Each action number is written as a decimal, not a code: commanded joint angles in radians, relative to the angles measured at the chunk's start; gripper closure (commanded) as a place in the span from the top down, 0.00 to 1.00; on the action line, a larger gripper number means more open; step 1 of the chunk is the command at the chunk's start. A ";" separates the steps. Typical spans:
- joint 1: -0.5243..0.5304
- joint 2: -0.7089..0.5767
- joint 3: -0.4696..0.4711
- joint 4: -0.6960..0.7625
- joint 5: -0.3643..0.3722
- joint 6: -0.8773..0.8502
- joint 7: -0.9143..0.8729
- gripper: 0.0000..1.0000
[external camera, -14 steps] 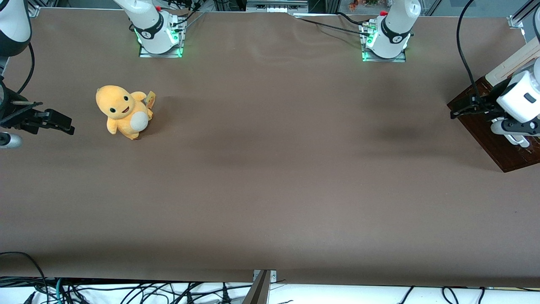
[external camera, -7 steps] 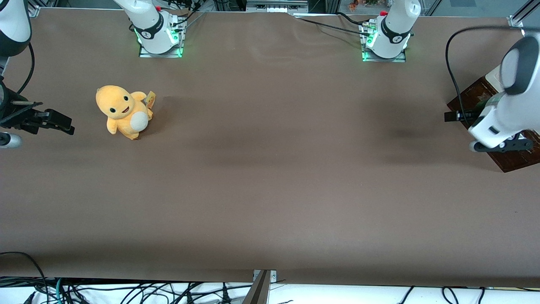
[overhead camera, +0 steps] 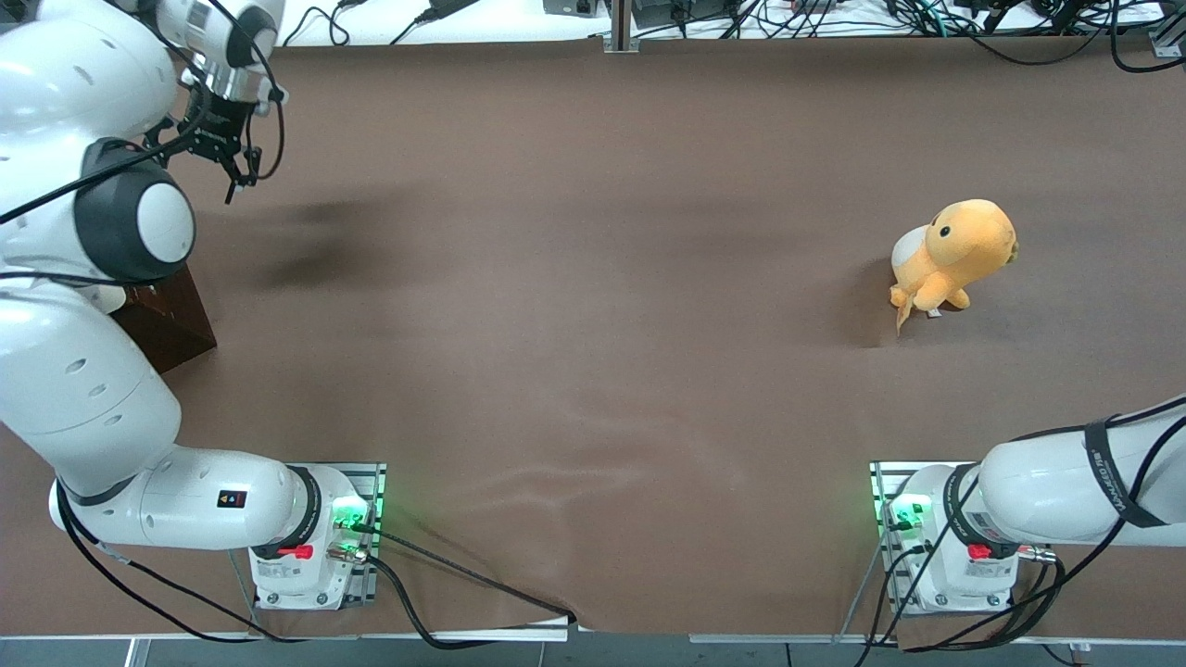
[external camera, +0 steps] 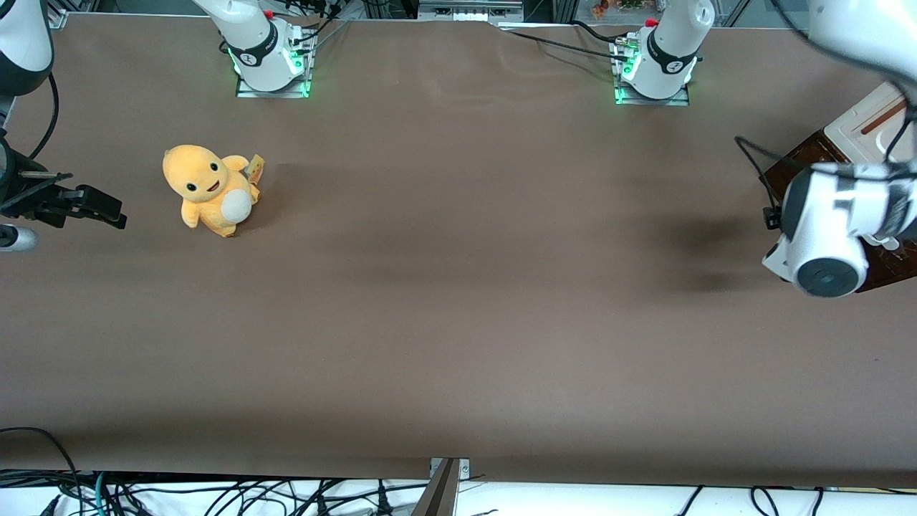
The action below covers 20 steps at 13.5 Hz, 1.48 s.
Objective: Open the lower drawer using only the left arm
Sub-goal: 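Lower the open left gripper to the white handle of the lower drawer, then close the left gripper around the white drawer handle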
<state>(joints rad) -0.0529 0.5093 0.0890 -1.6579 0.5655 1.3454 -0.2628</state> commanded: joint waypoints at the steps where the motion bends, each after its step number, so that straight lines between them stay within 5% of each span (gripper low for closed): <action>1: -0.004 0.082 0.000 -0.023 0.124 -0.025 -0.116 1.00; 7: 0.044 0.199 0.000 -0.083 0.338 -0.015 -0.303 1.00; 11: 0.067 0.230 0.000 -0.085 0.407 -0.014 -0.331 0.97; 12: 0.065 0.238 0.000 -0.085 0.422 -0.014 -0.338 0.83; 14: 0.067 0.248 0.000 -0.085 0.430 -0.014 -0.343 0.37; 15: 0.064 0.255 0.000 -0.083 0.435 -0.015 -0.343 0.24; 17: 0.054 0.267 0.000 -0.074 0.436 -0.017 -0.343 0.09; 20: 0.051 0.268 0.000 -0.074 0.438 -0.018 -0.343 0.02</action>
<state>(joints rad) 0.0054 0.7700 0.0898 -1.7335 0.9833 1.3259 -0.6270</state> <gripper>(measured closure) 0.744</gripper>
